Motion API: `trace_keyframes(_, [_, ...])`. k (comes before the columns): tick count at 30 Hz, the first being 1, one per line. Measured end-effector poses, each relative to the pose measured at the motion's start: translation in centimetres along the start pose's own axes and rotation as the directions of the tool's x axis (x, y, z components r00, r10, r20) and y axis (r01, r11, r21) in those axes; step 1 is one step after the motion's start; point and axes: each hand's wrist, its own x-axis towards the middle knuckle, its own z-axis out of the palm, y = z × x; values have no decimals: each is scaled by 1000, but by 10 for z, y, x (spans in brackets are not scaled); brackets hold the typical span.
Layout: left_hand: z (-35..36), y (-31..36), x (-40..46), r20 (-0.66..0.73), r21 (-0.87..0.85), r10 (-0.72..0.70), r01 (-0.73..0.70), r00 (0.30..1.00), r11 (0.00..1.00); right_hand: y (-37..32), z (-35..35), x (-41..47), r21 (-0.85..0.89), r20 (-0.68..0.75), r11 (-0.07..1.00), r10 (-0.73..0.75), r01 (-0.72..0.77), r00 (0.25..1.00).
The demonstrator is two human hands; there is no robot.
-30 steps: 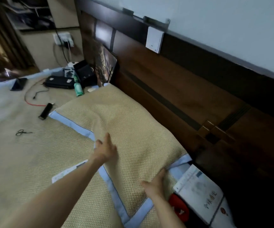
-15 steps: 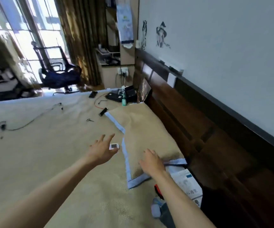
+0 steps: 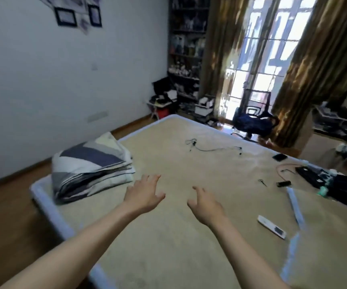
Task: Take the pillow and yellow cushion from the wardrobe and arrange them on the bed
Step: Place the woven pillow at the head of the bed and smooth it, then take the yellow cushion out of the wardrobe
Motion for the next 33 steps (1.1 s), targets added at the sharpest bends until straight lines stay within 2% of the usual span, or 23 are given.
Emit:
trace_keyframes(4, [-29,-98,-54,-38,60,-180,182,983,982,-96,31,-4,-20,71,967,-251,253,965])
trace_keyframes(11, [-92,-226,-115,-72,149,-400,407,914,901,-256,82,-9,-109,115,817,-555,566,824])
trace_keyframes(16, [-130,-308,-139,-169,121,-531,552,830,825,-361,113,-11,-129,167,712,-671,691,722])
trace_keyframes(21, [-155,-389,-147,-149,145,-670,686,727,713,-449,126,-8,-136,186,603,-764,786,618])
trace_keyframes(29, [-186,-494,-132,-225,85,-716,746,661,661,-565,149,24,-174,236,500,-815,848,529])
trace_keyframes(33, [-191,-552,-115,-209,43,-796,819,568,572,-635,182,47,-124,283,453,-837,883,469])
